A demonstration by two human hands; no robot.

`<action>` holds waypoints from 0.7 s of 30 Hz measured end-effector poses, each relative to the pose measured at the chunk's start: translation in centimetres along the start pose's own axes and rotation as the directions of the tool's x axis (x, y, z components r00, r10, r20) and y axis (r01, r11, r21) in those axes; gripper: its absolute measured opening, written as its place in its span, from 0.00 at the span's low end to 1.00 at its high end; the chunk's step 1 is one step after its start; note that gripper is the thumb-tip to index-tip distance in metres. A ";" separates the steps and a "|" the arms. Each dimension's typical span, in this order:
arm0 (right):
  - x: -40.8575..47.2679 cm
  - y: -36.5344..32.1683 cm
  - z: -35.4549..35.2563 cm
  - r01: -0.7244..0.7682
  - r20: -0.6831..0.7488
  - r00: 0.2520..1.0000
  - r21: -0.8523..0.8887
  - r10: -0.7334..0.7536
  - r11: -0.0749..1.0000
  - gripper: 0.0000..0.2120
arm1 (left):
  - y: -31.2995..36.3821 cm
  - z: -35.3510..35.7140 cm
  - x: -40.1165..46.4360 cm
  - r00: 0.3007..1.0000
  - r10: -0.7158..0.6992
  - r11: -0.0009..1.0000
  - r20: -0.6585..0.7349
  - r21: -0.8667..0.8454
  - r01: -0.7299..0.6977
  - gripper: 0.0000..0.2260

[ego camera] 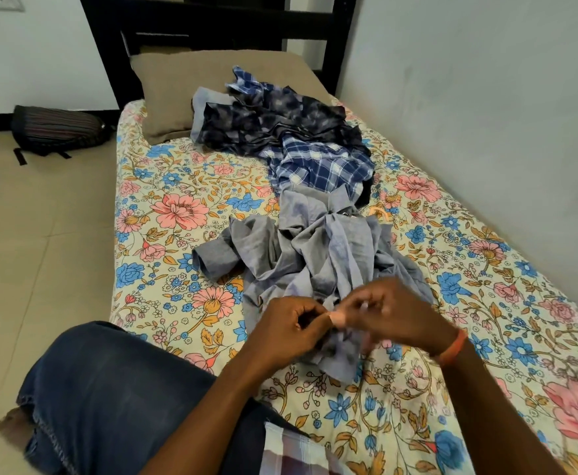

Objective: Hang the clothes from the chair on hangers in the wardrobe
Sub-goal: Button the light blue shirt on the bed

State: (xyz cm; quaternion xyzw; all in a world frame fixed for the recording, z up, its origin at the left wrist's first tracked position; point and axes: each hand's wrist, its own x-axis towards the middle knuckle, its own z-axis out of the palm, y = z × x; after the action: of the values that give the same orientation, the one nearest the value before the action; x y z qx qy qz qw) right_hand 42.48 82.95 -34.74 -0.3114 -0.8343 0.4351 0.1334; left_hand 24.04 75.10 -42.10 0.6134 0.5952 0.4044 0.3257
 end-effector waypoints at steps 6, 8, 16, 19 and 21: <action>11.1 8.0 -7.9 -0.279 -0.720 0.683 -0.107 0.119 0.954 0.09 | 1.4 -0.8 3.9 0.980 0.005 0.998 -0.201 0.057 0.007 0.12; 16.2 13.3 -10.5 -0.503 -0.649 0.714 -0.213 0.264 0.837 0.14 | 1.5 -1.4 5.6 0.968 -0.004 0.998 -0.250 0.065 0.020 0.12; 21.6 18.8 -12.0 -0.615 -0.253 0.785 -0.205 0.566 0.761 0.32 | -0.1 -3.6 9.2 0.979 -0.044 0.993 -0.201 0.095 0.064 0.11; 20.6 16.9 -12.4 -0.569 -0.298 0.805 -0.138 0.514 0.811 0.16 | -0.8 -5.2 8.7 0.981 -0.045 0.994 -0.191 0.089 0.063 0.11; 20.4 13.9 -13.0 -0.448 -0.449 0.794 0.022 0.409 0.894 0.13 | -0.9 -6.8 8.4 0.979 -0.033 0.993 -0.203 0.104 0.056 0.11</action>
State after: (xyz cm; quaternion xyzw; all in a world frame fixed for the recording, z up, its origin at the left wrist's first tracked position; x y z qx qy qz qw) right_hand 38.82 110.22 -39.38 -0.5880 -0.7072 0.3355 0.2039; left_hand 17.34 82.98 -38.88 0.5728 0.6598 0.4236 0.2389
